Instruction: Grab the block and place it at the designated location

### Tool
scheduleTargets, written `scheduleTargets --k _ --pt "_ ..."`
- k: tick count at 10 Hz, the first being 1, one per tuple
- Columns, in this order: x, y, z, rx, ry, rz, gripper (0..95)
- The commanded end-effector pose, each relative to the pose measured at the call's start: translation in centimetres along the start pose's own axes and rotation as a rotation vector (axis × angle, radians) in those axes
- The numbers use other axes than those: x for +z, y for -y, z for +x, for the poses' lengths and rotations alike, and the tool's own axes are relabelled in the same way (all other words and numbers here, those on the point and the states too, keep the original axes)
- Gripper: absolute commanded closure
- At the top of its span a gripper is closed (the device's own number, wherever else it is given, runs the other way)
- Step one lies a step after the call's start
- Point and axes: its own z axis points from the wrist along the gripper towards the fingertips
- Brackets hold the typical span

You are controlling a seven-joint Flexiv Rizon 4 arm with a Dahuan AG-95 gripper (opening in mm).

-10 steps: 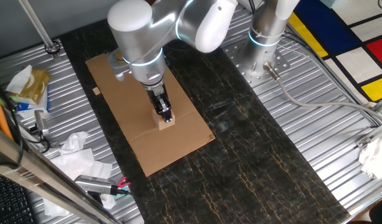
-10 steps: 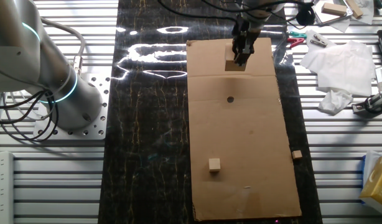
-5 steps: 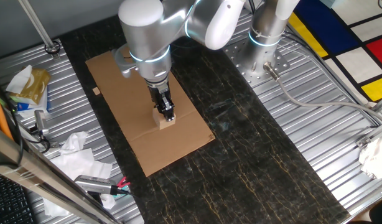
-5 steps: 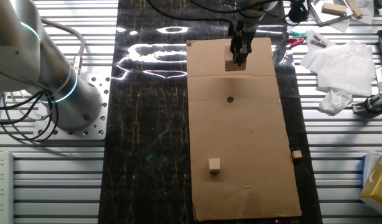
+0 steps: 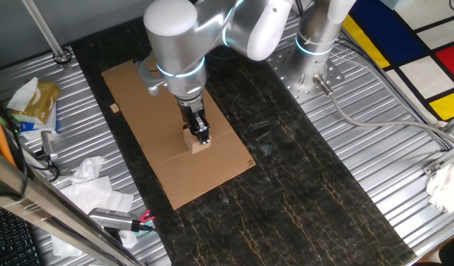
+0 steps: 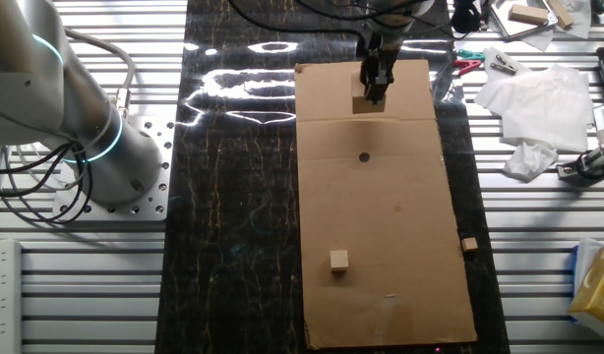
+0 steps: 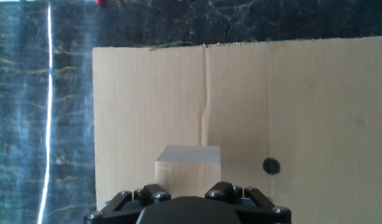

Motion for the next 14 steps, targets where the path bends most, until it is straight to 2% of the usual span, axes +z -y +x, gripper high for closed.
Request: scheduleTargets --k 1,2,3,4,7,14 --pt "-0.11 -0.1 -0.05 -0.004 -0.001 0.0 95.0" --pt "-0.11 -0.1 -0.05 -0.004 -0.001 0.0 95.0" --pt "-0.11 -0.1 -0.05 0.005 -0.018 0.019 95.0" --pt "-0.11 -0.1 -0.05 0.007 -0.014 0.026 95.0" --pt "-0.11 -0.1 -0.05 -0.034 0.013 0.016 95.0" --pt "-0.11 -0.1 -0.05 0.07 0.009 0.029 95.0"
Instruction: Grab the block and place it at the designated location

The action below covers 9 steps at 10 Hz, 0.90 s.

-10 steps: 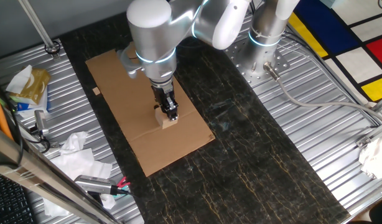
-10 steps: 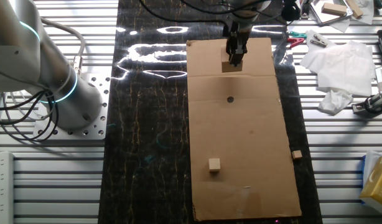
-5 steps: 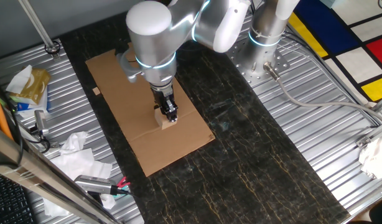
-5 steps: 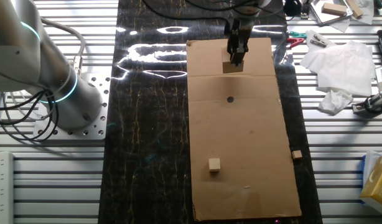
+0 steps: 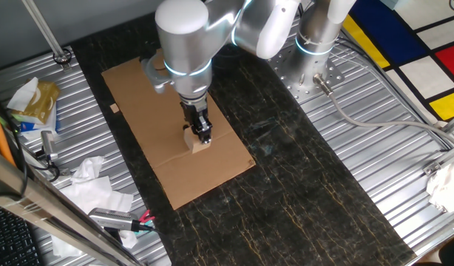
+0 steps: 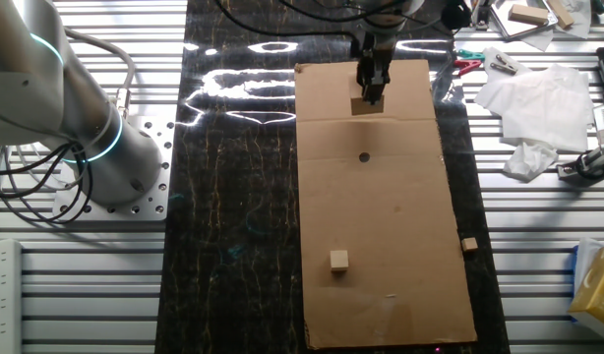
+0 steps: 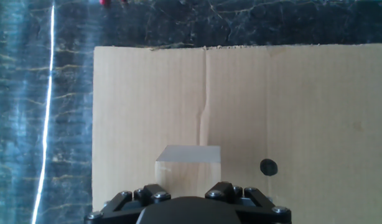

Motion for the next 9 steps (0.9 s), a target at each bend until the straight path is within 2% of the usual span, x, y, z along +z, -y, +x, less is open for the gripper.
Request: scheduleTargets --k 1,9 --pt "-0.1 0.07 0.08 0.039 -0.004 0.006 95.0" --pt "-0.1 0.07 0.08 0.096 -0.009 0.012 95.0"
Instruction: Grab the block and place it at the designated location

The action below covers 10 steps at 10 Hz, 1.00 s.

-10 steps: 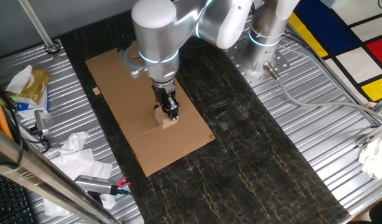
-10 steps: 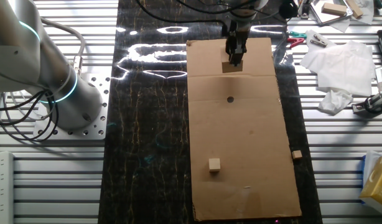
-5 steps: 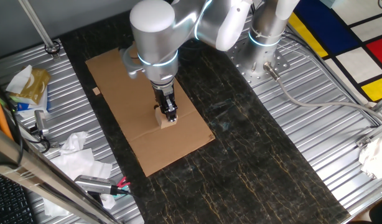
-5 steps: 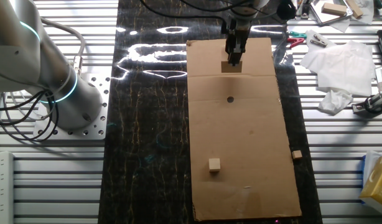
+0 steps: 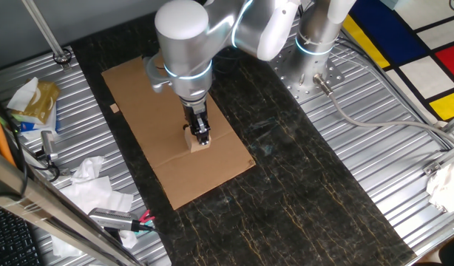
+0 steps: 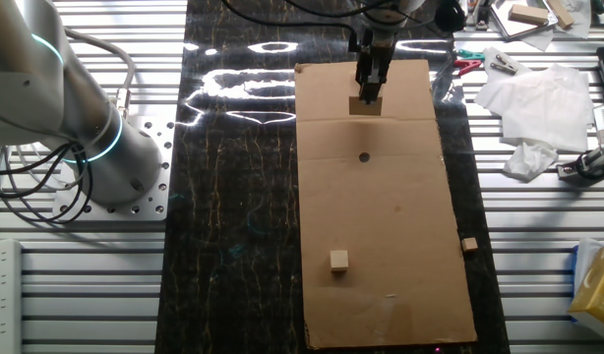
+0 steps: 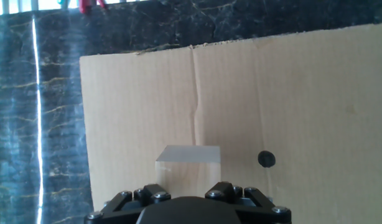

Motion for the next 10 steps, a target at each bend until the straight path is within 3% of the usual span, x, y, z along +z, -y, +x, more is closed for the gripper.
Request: scheduleTargets --k 1,10 --pt "-0.03 0.01 0.0 0.0 -0.006 0.0 95.0" --pt "0.16 0.03 0.08 0.0 -0.021 0.018 95.0"
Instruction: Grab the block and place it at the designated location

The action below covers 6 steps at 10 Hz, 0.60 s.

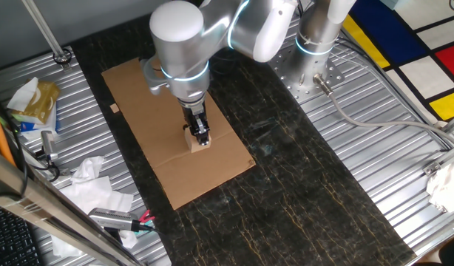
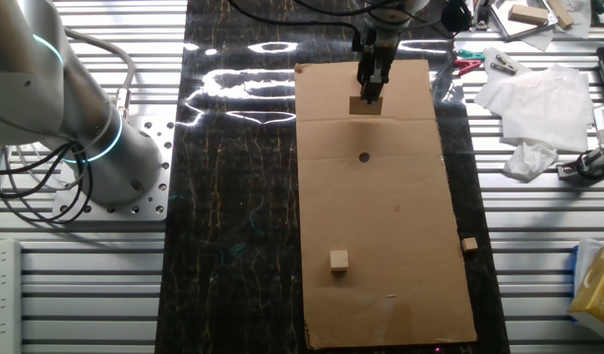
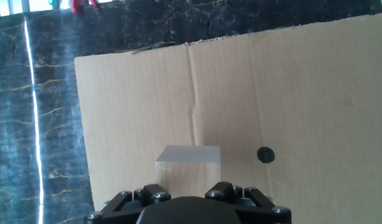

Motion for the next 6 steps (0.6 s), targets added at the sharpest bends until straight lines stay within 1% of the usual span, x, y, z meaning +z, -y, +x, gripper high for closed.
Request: scheduleTargets --k 1,3,5,6 --pt "0.07 0.03 0.07 0.021 -0.003 0.007 95.0" --pt "0.06 0.03 0.06 0.021 -0.011 0.013 95.0" --pt "-0.12 0.01 0.08 0.021 -0.01 0.033 95.0" --pt "-0.24 0.0 0.1 0.017 -0.011 0.034 95.0"
